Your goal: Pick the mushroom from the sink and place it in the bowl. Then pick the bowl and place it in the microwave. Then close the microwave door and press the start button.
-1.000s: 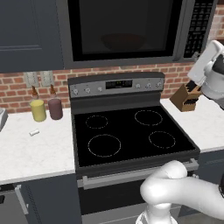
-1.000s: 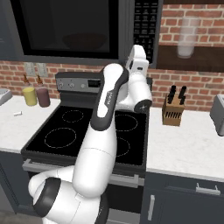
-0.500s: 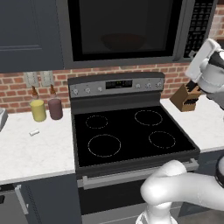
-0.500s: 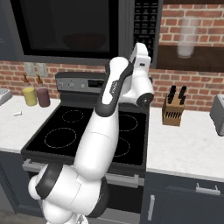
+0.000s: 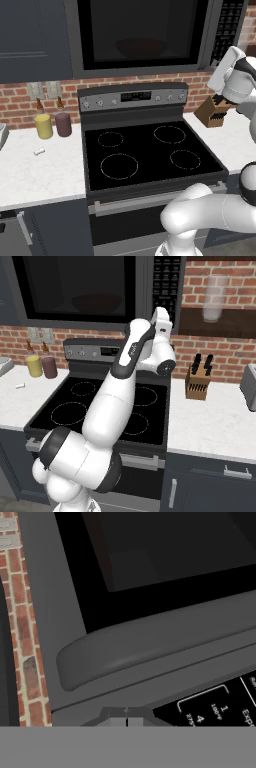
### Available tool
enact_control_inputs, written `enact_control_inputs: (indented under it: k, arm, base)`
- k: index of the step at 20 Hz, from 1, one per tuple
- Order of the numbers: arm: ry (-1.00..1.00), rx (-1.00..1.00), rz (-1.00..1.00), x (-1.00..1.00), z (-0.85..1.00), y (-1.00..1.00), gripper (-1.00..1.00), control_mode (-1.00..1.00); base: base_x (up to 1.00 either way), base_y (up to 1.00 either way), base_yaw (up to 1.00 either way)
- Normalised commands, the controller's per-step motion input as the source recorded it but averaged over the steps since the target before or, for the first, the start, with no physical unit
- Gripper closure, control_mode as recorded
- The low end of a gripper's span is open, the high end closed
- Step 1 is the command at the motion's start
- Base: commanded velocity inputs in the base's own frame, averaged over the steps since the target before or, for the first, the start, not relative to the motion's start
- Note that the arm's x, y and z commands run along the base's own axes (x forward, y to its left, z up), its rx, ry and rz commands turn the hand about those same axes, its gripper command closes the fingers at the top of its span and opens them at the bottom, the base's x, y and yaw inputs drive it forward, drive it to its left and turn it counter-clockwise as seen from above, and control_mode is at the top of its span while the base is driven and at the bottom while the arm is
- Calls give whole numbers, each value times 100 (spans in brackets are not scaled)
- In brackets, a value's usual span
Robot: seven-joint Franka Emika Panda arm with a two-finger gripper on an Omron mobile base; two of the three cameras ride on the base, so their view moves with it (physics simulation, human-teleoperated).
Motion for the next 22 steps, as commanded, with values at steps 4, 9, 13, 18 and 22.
enact_control_inputs:
  k: [4,9,13,18,22]
  arm:
    - [4,0,0,30,0,-5,100,-100]
    - [2,1,-1,30,0,-20,100,-100]
    - [5,0,-1,36,0,-23,100,-100]
    - [2,0,0,5,0,-21,100,-100]
    - [-3,0,0,-100,0,-13,100,-100]
  base:
    - [0,0,0]
    - [0,0,0]
    - [0,0,0]
    - [0,0,0]
    - [0,0,0]
